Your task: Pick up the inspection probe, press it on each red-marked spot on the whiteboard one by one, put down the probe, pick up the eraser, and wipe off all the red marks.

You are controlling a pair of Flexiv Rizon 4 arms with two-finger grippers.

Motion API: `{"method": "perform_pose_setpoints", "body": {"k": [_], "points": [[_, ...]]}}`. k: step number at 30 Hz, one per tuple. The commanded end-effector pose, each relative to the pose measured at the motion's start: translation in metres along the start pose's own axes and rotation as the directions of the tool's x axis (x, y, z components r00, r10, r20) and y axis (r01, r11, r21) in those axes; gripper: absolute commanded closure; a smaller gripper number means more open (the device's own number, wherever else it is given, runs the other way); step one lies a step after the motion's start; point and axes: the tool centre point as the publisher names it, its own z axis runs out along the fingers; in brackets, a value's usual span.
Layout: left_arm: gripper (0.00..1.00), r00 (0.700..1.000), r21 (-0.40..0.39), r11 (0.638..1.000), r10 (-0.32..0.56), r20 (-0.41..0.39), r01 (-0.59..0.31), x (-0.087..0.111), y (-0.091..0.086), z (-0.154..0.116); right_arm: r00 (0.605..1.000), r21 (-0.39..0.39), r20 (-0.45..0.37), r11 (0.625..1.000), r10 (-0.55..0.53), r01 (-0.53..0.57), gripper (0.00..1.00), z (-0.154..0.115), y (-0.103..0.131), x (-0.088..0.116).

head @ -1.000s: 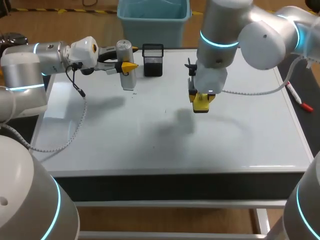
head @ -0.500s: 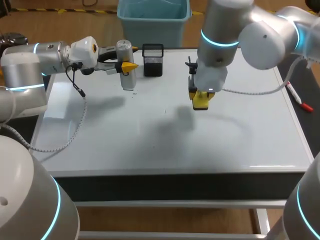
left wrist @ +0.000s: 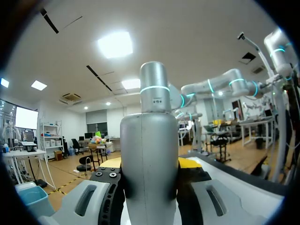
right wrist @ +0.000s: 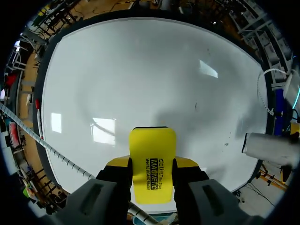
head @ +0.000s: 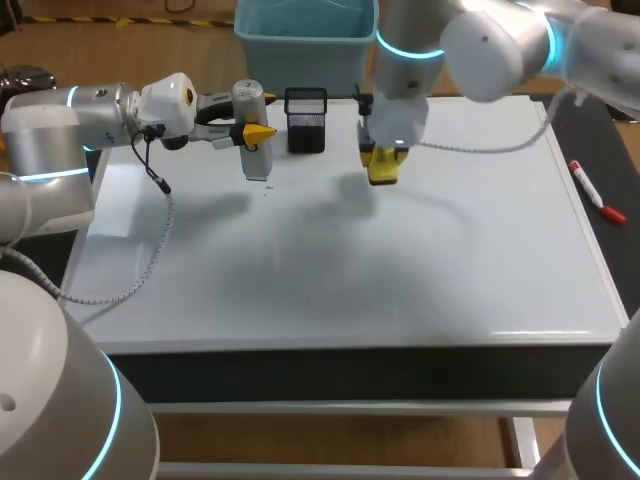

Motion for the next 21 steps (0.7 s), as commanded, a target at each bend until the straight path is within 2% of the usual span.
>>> {"method": "perform_pose_setpoints", "body": {"k": [1,3,7,13,21], "points": [[1.00,1.000,-0.001,1.000,-0.001,-0.002,0.001,-0.001,-0.001,0.000,1.000,-0.112,0.001,0.994,0.012,-0.012,1.00,0.014,-0.053,-0.017],[1.00,1.000,-0.001,1.000,-0.001,-0.002,0.001,-0.001,-0.001,0.000,0.999,-0.100,-0.041,0.995,0.008,-0.012,1.00,0.019,-0.063,-0.020],[1.00,1.000,-0.001,1.000,-0.001,-0.002,0.001,-0.001,-0.001,0.000,0.999,-0.106,-0.043,0.994,0.026,-0.031,1.00,0.022,-0.080,-0.022],[1.00,1.000,-0.001,1.000,-0.001,-0.002,0.001,-0.001,-0.001,0.000,0.997,-0.108,-0.056,0.992,0.059,-0.065,1.00,0.024,-0.102,-0.012],[1.00,1.000,-0.001,1.000,-0.001,-0.002,0.001,-0.001,-0.001,0.000,0.995,-0.120,-0.049,0.989,0.087,-0.092,1.00,0.028,-0.110,0.001]]}}
